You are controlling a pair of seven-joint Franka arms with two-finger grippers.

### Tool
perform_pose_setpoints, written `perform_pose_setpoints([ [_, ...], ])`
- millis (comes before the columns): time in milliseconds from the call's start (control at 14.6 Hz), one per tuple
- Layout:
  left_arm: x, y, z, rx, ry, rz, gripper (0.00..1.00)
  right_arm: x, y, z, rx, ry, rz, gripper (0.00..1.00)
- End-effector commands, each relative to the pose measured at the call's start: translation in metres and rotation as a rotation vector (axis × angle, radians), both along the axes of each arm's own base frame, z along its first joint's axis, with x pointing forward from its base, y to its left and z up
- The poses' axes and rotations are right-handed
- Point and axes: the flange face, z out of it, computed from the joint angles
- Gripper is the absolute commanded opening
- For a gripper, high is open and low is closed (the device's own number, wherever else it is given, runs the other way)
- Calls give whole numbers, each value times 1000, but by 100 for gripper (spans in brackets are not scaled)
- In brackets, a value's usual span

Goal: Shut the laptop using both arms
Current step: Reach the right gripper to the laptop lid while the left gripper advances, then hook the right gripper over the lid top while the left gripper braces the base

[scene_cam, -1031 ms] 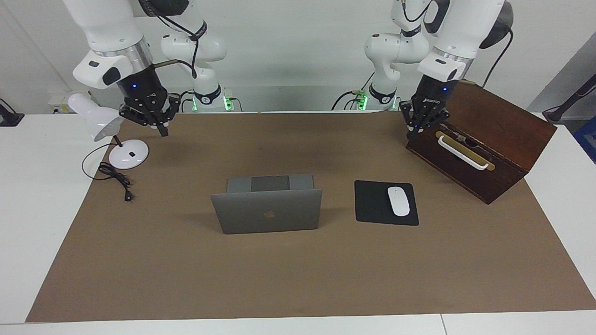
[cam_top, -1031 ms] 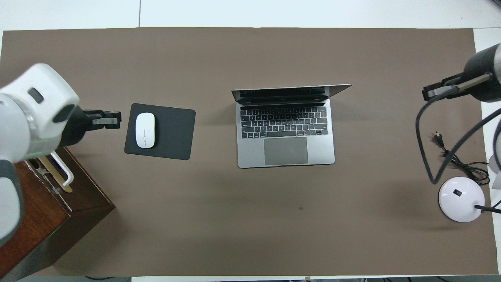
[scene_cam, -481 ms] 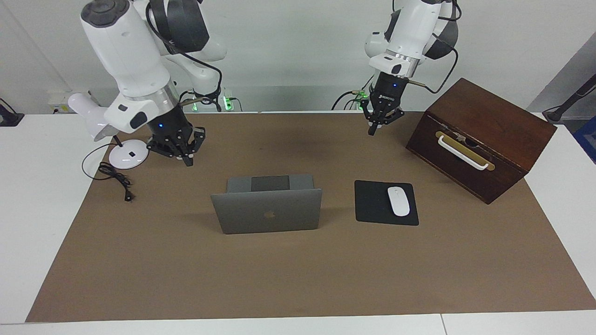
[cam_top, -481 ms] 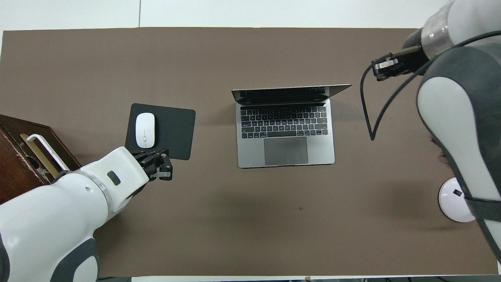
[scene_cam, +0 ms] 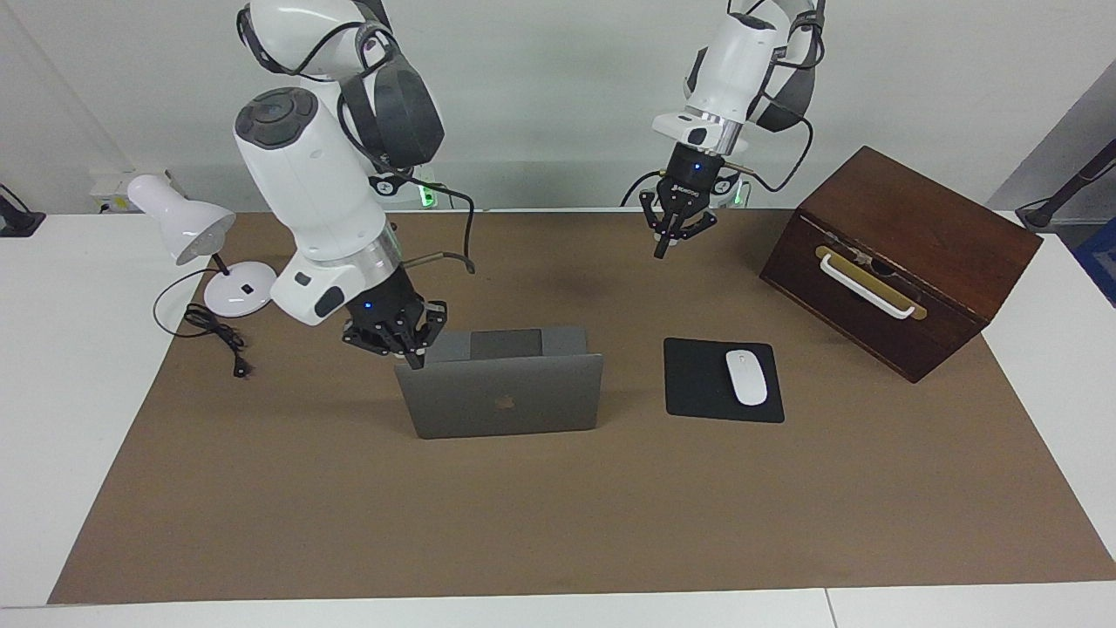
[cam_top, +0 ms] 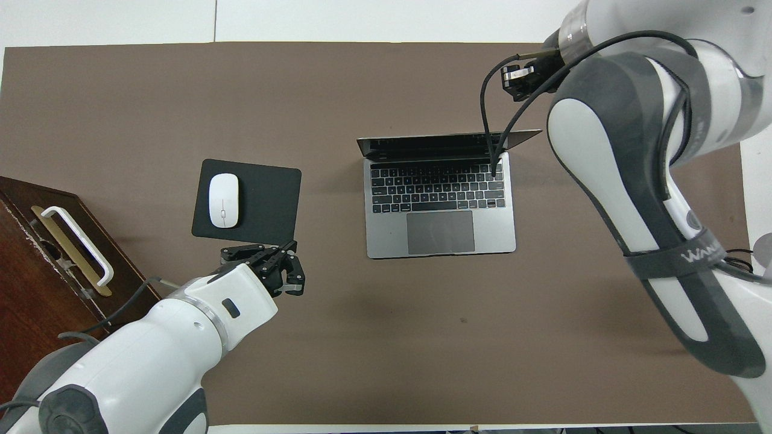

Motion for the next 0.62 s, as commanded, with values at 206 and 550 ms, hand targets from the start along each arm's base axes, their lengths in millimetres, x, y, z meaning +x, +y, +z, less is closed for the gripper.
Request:
perform_pose_setpoints([
  [206,11,-45,-79,-49,-86,-32,0,10,30,-21,-70,-39,37,0],
  [550,15,-64,-116,-59,-117,-48,0,16,49,-54,-38,-5,-11,0],
])
